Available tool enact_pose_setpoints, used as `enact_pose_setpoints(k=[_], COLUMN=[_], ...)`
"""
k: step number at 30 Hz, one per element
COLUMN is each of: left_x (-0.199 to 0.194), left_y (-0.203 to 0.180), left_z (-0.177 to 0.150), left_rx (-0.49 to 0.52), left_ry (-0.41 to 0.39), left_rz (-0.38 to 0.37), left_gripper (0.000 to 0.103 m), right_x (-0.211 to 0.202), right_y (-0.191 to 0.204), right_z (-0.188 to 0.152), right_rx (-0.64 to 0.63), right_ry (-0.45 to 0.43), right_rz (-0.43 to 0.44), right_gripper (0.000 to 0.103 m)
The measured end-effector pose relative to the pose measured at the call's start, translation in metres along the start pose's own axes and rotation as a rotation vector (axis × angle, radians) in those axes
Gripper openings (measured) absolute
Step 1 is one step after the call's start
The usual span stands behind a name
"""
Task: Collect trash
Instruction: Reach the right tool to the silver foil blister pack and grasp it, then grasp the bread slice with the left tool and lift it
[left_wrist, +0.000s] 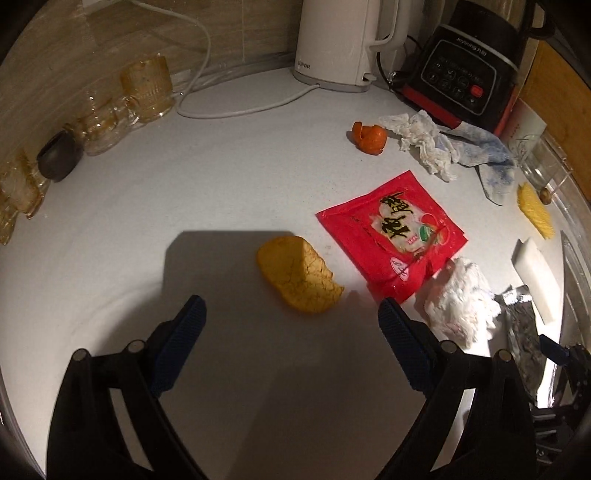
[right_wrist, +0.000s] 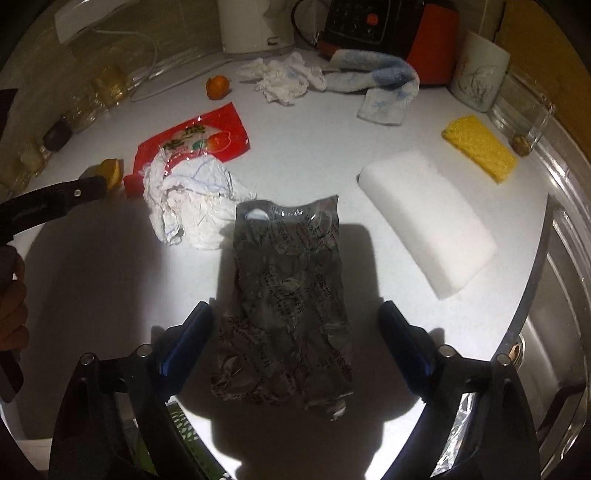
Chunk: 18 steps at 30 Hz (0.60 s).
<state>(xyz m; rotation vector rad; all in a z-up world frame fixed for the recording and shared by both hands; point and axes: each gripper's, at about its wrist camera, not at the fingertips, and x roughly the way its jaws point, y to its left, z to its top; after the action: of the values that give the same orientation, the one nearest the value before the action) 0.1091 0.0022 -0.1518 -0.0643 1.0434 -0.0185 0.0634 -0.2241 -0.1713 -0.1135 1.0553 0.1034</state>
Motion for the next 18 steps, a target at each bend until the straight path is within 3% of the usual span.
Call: enact_pose_setpoints(k=[1, 3, 4, 9, 18], left_x=[0.004, 0.009, 0.01, 0.018, 0.023], left_y=[0.0, 0.0, 0.0, -0.001, -0.005], left_z=[0.001, 0.002, 0.003, 0.005, 0.011], left_rx=[-0.003, -0.01, -0.014, -0.027, -0.025], left_ry=[0.006, 0.012, 0.011, 0.015, -0.017], left_rz=[0.006, 0.014, 0.018, 0.039, 0.065], left_gripper=[0.09, 0.09, 0.088, 0.083, 0.058], right_x=[0.0, -0.003, -0.005, -0.011, -0.031], right_y=[0.0, 0.0, -0.001, -0.01, -0.02], right_z=[0.0, 0.0, 0.0, -0.004, -0.011], right_rx=[-0.009, -0.023, -0.023, 0.015, 0.065], right_ry=[-0.001, -0.014, -0.021, -0.023, -0.028], right_rz=[-0.001, 0.0, 0.002, 0.044, 0.108], right_gripper=[0.084, 0.066, 0.062, 0.058, 0.058])
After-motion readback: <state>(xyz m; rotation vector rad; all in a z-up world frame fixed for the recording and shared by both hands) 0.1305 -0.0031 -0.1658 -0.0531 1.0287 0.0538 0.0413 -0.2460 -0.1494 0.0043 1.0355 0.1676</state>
